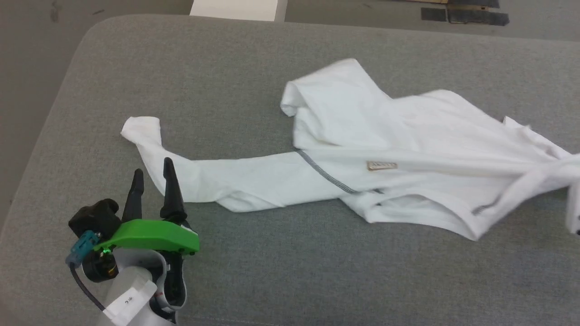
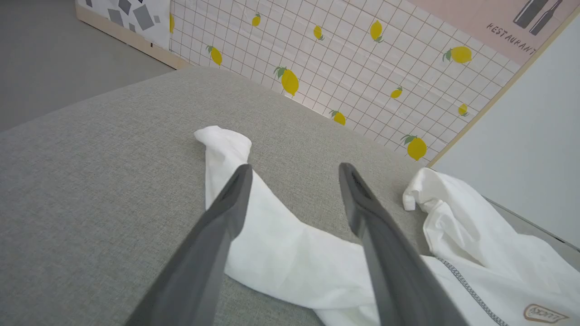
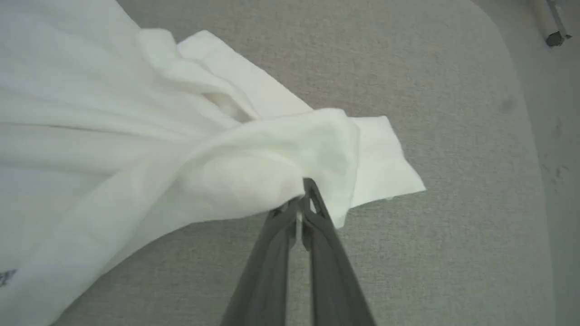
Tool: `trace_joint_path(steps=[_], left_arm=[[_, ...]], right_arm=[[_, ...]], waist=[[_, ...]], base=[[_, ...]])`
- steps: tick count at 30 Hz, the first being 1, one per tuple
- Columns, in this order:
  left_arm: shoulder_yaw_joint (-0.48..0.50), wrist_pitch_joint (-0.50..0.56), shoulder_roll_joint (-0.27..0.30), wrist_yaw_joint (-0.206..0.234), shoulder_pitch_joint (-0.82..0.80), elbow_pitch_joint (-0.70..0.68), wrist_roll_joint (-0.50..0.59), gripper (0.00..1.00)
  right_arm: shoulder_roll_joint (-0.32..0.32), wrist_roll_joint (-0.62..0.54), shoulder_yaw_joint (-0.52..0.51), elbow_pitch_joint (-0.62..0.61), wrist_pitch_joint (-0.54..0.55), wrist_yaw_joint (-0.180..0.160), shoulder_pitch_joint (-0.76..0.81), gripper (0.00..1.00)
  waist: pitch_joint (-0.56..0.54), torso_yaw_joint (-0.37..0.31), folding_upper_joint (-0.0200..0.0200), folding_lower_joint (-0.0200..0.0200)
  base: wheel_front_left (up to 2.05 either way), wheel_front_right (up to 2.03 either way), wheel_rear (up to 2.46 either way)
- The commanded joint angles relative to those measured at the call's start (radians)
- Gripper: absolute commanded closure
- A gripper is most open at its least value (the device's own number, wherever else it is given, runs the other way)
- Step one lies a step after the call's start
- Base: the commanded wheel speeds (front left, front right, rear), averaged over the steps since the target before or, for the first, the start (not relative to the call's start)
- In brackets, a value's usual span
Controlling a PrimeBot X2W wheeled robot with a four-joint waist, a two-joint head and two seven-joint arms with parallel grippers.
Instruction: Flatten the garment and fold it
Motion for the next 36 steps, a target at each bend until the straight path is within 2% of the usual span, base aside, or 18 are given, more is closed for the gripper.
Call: trace_joint_path(steps=[1, 2, 3, 4, 13, 16, 20, 25, 36], left_arm=[[-0.003, 0.004, 0.004, -0.005, -0.006, 0.003, 0.004, 0.0], [-0.006, 0.008, 0.004, -0.005, -0.007, 0.004, 0.004, 0.0], [-0.01, 0.012, 0.004, -0.006, -0.007, 0.005, 0.004, 0.0], [-0.013, 0.017, 0.005, -0.008, -0.008, 0.007, 0.003, 0.0], [-0.061, 0.11, 0.007, -0.018, 0.008, 0.025, -0.01, 0.0], [-0.101, 0.208, -0.003, -0.023, 0.018, 0.035, -0.035, 0.0], [-0.173, 0.363, -0.014, -0.02, 0.011, 0.055, -0.055, 0.0], [-0.227, 0.521, -0.025, 0.013, -0.048, 0.113, -0.07, 0.0], [-0.231, 0.545, -0.022, 0.072, -0.18, 0.267, -0.048, 0.0]], right_arm=[[0.015, -0.018, -0.037, -0.012, 0.003, -0.002, 0.017, 1.0], [0.026, -0.029, -0.057, -0.019, 0.006, -0.002, 0.023, 1.0], [0.042, -0.039, -0.075, -0.026, 0.011, -0.002, 0.031, 0.6], [0.055, -0.042, -0.084, -0.033, 0.011, -0.002, 0.036, 0.0], [0.191, 0.032, -0.168, -0.218, -0.083, -0.002, 0.113, 0.0], [0.235, 0.054, -0.184, -0.302, -0.119, -0.002, 0.163, 0.0], [0.263, 0.068, -0.18, -0.363, -0.133, -0.002, 0.221, 0.0], [0.287, 0.075, -0.159, -0.401, -0.128, -0.002, 0.256, 0.0], [0.304, 0.075, -0.126, -0.399, -0.132, -0.002, 0.25, 0.0]], waist=[[-0.005, -0.005, 0.0, 0.0], [-0.005, -0.006, 0.0, 0.0], [-0.007, -0.006, 0.0, 0.0], [-0.01, -0.006, 0.0, 0.0], [-0.072, -0.013, 0.0, 0.0], [-0.089, -0.02, 0.0, 0.0], [-0.092, -0.029, 0.0, 0.0], [-0.076, -0.047, 0.0, 0.0], [-0.031, -0.09, 0.0, 0.0]], base=[[0.0, 0.0, 0.0], [0.0, 0.0, 0.0], [0.0, 0.0, 0.0], [0.0, 0.0, 0.0], [0.0, 0.0, 0.0], [0.0, 0.0, 0.0], [0.0, 0.0, 0.0], [0.0, 0.0, 0.0], [0.0, 0.0, 0.0]])
